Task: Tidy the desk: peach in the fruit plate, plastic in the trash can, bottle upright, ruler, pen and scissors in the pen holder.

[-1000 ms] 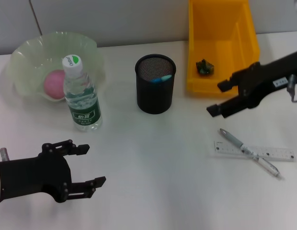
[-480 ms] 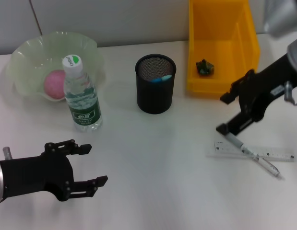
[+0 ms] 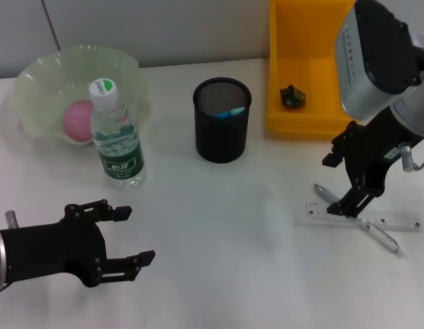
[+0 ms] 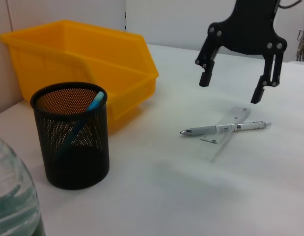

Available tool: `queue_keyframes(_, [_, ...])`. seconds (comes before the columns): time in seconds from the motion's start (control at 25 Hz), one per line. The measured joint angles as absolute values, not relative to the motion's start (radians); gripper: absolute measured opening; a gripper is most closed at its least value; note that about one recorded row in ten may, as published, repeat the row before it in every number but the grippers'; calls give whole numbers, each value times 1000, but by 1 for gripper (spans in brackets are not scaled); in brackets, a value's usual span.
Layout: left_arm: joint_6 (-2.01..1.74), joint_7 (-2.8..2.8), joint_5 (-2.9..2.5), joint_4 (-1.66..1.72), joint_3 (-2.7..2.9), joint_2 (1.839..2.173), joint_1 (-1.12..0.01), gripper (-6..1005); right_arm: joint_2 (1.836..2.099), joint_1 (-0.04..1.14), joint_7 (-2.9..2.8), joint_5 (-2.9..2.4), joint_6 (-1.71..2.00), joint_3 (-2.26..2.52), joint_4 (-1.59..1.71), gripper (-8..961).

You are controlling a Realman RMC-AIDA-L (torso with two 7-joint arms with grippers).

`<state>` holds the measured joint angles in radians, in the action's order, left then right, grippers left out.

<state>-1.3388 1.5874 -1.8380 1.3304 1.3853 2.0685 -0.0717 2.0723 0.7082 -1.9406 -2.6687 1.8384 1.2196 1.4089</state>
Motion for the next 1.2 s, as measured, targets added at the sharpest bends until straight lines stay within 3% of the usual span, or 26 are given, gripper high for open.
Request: queue_keyframes(1.2, [-1331,1591,-1839,1280,1398,2069,-96,824,2077,757,-1941,-2727,1609,1272,1102,795])
